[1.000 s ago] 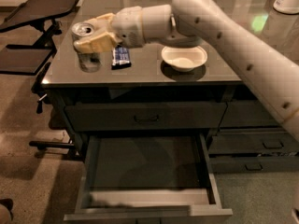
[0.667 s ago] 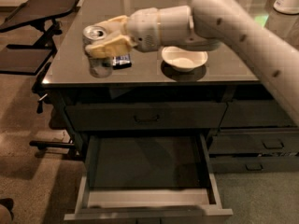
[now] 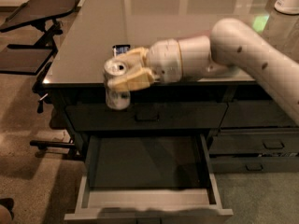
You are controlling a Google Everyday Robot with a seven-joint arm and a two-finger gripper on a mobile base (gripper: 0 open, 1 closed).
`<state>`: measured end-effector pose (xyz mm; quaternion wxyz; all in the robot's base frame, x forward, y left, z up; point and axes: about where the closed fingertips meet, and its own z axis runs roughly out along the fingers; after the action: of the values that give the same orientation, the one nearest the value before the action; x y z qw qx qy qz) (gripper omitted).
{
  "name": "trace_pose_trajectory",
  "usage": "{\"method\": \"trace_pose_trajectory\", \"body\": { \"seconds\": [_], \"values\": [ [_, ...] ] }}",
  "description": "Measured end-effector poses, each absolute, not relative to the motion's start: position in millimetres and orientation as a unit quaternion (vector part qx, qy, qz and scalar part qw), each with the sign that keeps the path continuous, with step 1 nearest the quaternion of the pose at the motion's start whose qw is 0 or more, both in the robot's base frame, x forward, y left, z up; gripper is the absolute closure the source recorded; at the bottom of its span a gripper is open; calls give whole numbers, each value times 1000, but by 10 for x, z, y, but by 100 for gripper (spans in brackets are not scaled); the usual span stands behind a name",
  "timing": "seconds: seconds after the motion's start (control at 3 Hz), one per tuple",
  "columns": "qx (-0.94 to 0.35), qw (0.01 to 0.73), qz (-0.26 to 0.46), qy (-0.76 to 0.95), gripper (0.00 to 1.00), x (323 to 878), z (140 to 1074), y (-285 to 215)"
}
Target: Place 7up can into middle drawer
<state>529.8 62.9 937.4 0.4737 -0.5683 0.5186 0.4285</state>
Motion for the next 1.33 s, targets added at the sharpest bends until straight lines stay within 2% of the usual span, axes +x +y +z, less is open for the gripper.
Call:
{"method": "trace_pose_trajectory", "body": {
  "seconds": [0.67, 1.33],
  "values": [
    [-542, 454, 455, 541, 100, 4881, 8163, 635],
    [-468, 415, 469, 624, 100, 4620, 6983, 1194]
  ]
}}
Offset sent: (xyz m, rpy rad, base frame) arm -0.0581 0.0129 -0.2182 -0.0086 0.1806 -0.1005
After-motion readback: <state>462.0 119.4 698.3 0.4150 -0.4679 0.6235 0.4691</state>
